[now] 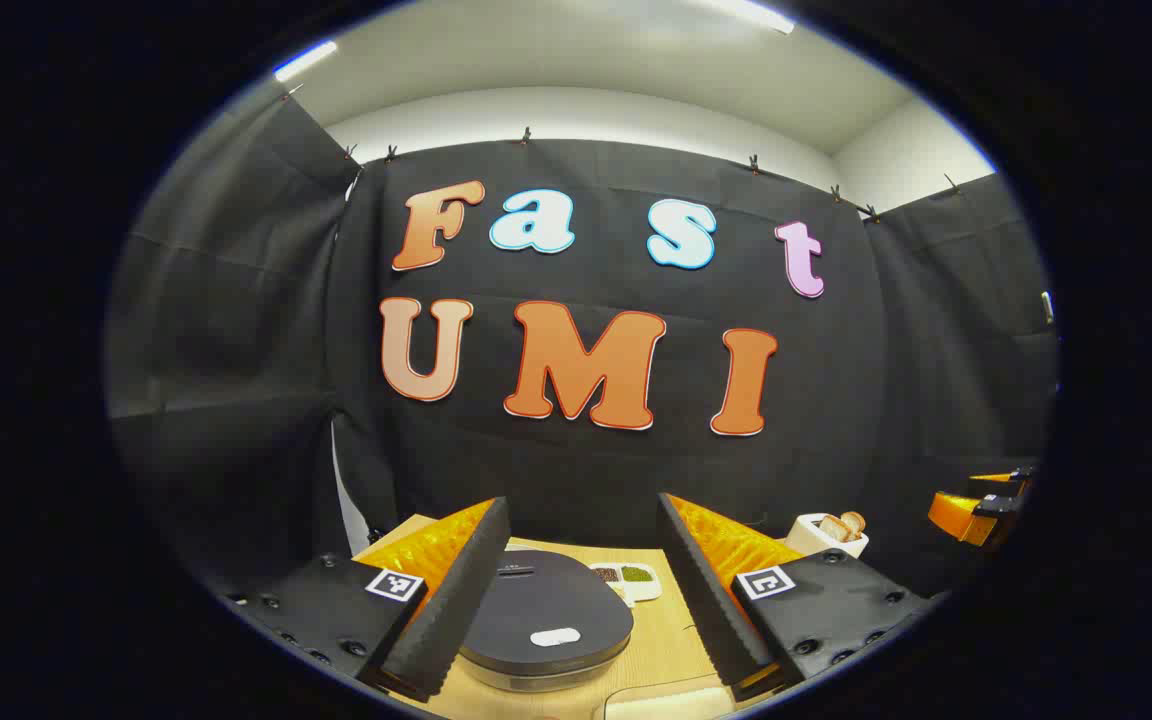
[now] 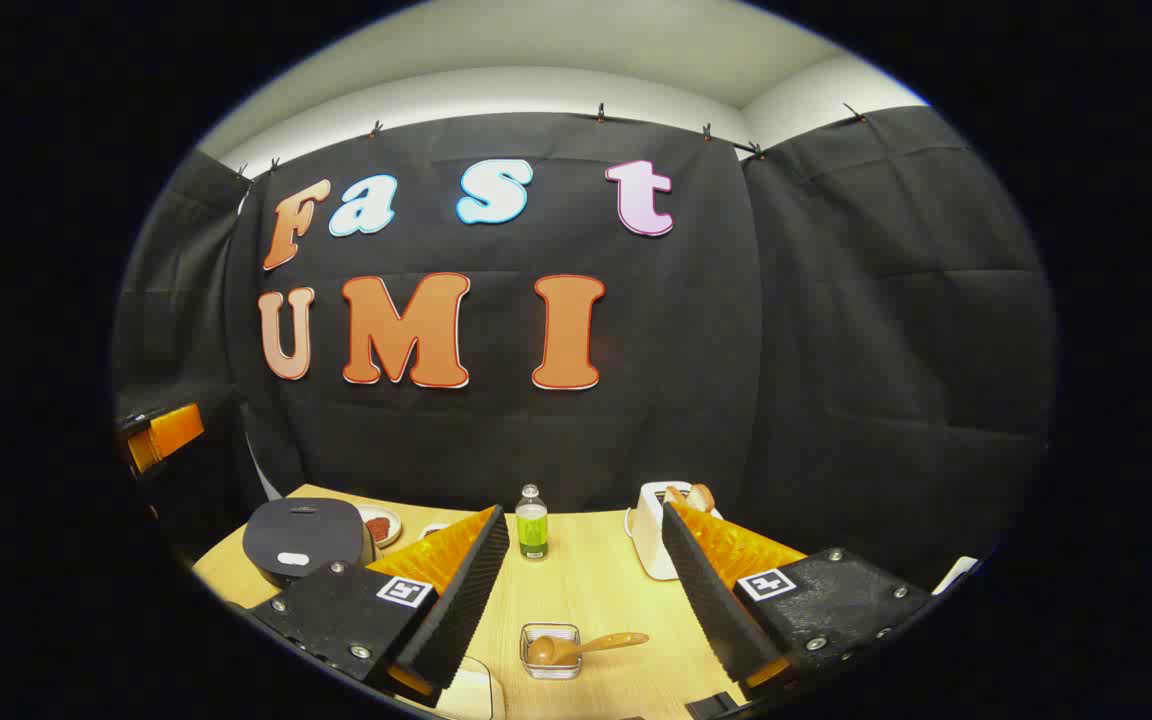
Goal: Close the left gripper, press the button to open the rice cooker; take a wooden spoon from the chopstick holder with the right hand, scoop a spoonful of rice and pour it into the rice cooker, then put the wooden spoon back into the chopstick holder.
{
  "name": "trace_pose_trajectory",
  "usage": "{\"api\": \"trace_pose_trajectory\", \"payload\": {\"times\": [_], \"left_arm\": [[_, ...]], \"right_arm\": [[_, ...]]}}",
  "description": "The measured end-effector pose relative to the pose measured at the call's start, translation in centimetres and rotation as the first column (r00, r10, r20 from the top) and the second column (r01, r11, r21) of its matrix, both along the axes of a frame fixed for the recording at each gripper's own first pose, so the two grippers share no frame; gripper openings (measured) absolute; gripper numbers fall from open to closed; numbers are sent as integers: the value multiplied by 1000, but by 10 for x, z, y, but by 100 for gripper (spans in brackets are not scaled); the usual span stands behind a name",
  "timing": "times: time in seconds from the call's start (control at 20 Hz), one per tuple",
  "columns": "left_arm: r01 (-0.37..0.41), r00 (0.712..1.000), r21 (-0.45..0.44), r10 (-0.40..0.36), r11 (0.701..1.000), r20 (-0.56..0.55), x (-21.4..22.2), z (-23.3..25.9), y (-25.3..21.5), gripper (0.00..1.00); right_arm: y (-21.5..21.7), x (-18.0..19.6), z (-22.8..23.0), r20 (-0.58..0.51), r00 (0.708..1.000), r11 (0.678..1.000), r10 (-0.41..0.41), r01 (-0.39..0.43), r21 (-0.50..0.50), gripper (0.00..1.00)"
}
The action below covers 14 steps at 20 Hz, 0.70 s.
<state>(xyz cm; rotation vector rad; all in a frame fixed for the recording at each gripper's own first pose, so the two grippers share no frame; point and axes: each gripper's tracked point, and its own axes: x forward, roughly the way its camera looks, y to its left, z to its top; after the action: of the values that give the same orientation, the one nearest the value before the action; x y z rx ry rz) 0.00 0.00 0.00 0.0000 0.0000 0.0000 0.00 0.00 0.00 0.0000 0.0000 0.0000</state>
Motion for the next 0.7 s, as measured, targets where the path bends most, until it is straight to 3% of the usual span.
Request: {"api": "trace_pose_trajectory", "payload": {"times": [0.2,0.25,0.35,0.4,0.45,0.5,0.55,0.7], "left_arm": [[-12,1000,3,12,1000,3,-11,2,-3,96],[-9,1000,6,9,1000,-2,-14,1,-3,100],[-14,1000,18,14,1000,-5,-15,3,0,100],[-23,1000,17,23,1000,-2,-14,5,3,95],[-24,1000,10,24,1000,-2,-14,7,4,95],[-17,1000,0,17,1000,-1,-14,9,3,95],[-8,1000,-7,8,1000,6,-15,11,1,95],[-5,1000,3,5,1000,11,-15,16,7,95]], "right_arm": [[-3,3,5,30,999,1000,18,-18,0,95],[-3,2,4,28,999,1000,17,-17,7,100],[-2,0,4,33,999,1000,22,-22,12,95],[-2,0,1,29,999,1000,20,-20,2,98],[-6,0,1,29,1000,1000,11,-11,-5,100],[-9,-1,4,35,999,1000,1,-1,-3,95],[-10,-1,7,40,999,1000,-4,4,7,100],[-10,-7,14,55,998,999,-17,14,47,100]]}}
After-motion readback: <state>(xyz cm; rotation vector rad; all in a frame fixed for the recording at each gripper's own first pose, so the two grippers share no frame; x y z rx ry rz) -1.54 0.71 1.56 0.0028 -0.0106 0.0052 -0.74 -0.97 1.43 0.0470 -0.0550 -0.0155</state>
